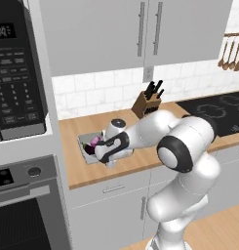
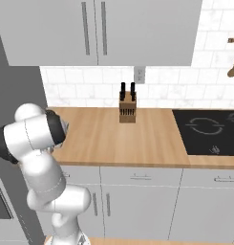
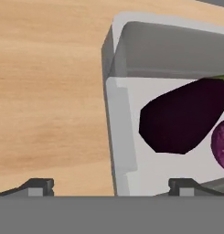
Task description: Take the meat container that has the chicken drumstick and place it on the second highest rack of the freezer. Then take the vegetable container that has the eggplant and onion and place it on the highest rack of the freezer.
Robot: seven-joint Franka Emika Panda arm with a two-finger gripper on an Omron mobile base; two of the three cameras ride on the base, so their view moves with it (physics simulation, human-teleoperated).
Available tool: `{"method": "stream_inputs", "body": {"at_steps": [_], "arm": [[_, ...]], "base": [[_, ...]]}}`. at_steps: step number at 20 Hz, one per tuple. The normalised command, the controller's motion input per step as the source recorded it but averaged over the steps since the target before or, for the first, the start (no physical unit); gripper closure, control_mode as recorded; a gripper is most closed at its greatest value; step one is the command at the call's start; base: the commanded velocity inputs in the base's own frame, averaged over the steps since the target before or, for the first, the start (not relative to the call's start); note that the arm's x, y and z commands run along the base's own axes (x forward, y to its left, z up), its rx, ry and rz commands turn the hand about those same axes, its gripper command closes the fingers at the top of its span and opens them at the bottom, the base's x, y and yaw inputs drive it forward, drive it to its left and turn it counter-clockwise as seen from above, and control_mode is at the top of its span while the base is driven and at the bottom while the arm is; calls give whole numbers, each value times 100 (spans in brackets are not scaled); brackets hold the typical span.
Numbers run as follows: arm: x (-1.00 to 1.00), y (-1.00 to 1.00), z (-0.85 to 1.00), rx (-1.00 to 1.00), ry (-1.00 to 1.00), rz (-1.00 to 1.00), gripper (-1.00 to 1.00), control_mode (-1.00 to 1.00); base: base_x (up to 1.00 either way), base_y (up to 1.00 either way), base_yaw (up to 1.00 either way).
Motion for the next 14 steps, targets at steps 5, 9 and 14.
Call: {"method": "stream_inputs", "body": {"at_steps": [5, 9, 14], "arm": [[29, 3, -22, -1, 1, -3, -100, -100], [30, 9, -20, -1, 0, -3, -100, -100], [13, 6, -19, -1, 0, -1, 100, -100]], "base": [[0, 0, 0], [0, 0, 0], [0, 0, 0]]}}
